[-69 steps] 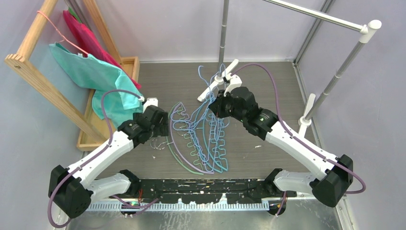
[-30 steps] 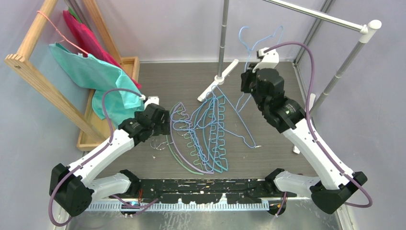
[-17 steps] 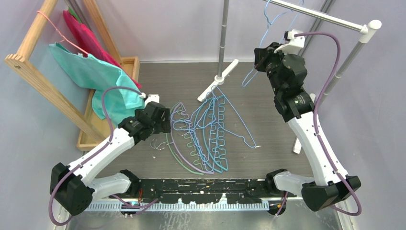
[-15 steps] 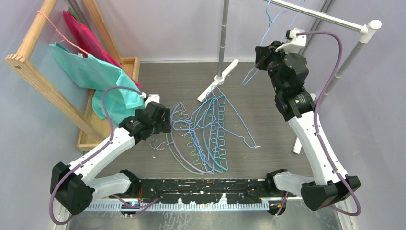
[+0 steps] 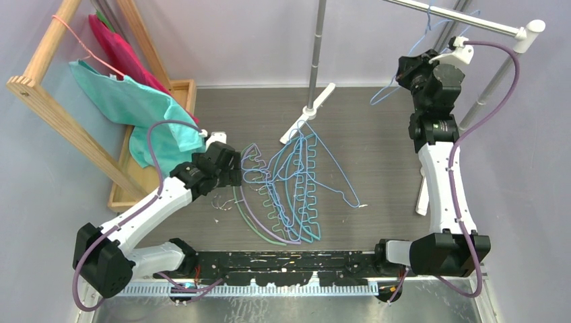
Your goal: Organize the hangers
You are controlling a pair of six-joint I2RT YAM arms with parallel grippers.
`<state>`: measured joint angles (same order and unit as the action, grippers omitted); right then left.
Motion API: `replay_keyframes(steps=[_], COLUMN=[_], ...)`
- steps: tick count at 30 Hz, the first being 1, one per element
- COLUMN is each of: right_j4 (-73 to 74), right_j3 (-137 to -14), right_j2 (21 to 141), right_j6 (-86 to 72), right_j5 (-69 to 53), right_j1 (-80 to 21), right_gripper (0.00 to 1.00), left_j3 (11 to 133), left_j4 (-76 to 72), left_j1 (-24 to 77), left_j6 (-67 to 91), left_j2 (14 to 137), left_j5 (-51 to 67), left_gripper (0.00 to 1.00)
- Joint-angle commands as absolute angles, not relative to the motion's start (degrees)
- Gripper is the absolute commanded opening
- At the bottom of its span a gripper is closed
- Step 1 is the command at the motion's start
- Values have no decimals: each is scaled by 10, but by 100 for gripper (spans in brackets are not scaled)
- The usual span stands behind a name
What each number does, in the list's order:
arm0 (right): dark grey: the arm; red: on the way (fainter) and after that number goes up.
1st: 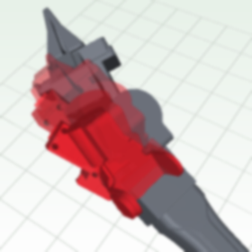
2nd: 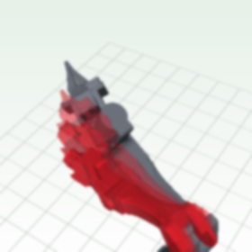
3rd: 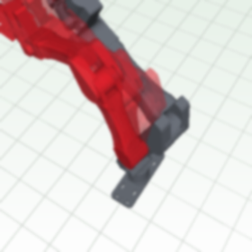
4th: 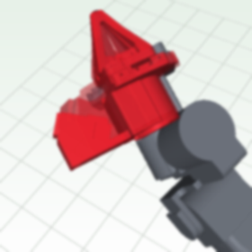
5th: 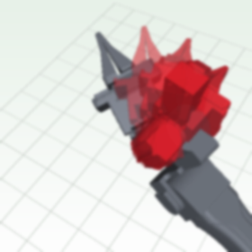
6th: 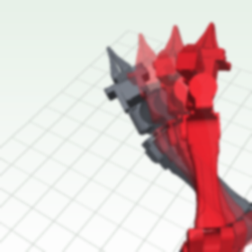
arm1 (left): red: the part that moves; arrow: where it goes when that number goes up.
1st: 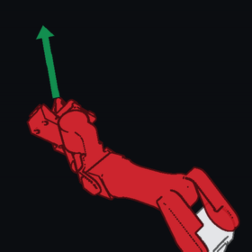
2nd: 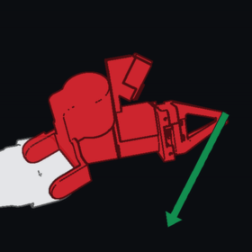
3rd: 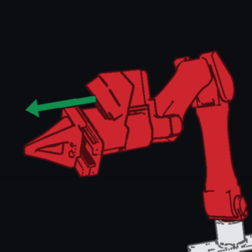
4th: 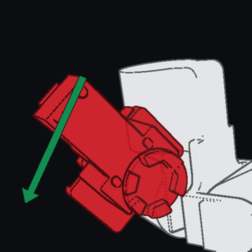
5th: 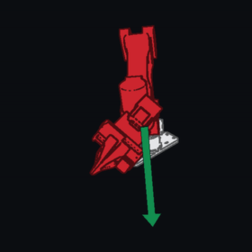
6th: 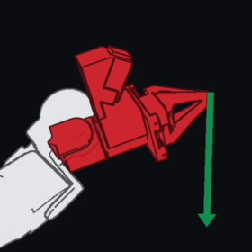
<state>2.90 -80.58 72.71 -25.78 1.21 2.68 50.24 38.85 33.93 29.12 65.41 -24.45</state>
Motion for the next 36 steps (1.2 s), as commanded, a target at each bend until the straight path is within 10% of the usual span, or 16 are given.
replay_keyframes(steps=[1,7,18,30,36], right_j4=[-18,2,75,129,128], right_j3=[-787,-761,-747,-814,-844], right_j2=[709,691,595,507,574], right_j6=[-290,-296,-302,-266,-270], right_j5=[-13,-6,26,11,-158], right_j1=[45,48,47,48,25], right_gripper=[1,10,63,64,46], left_j3=[511,508,505,473,461], left_j4=[362,360,351,327,313], left_j1=[336,336,336,336,336], left_j6=[289,292,290,298,304], left_j2=[659,661,658,664,674], left_j5=[-252,-248,-230,-215,-210], left_gripper=[98,98,98,98,98])
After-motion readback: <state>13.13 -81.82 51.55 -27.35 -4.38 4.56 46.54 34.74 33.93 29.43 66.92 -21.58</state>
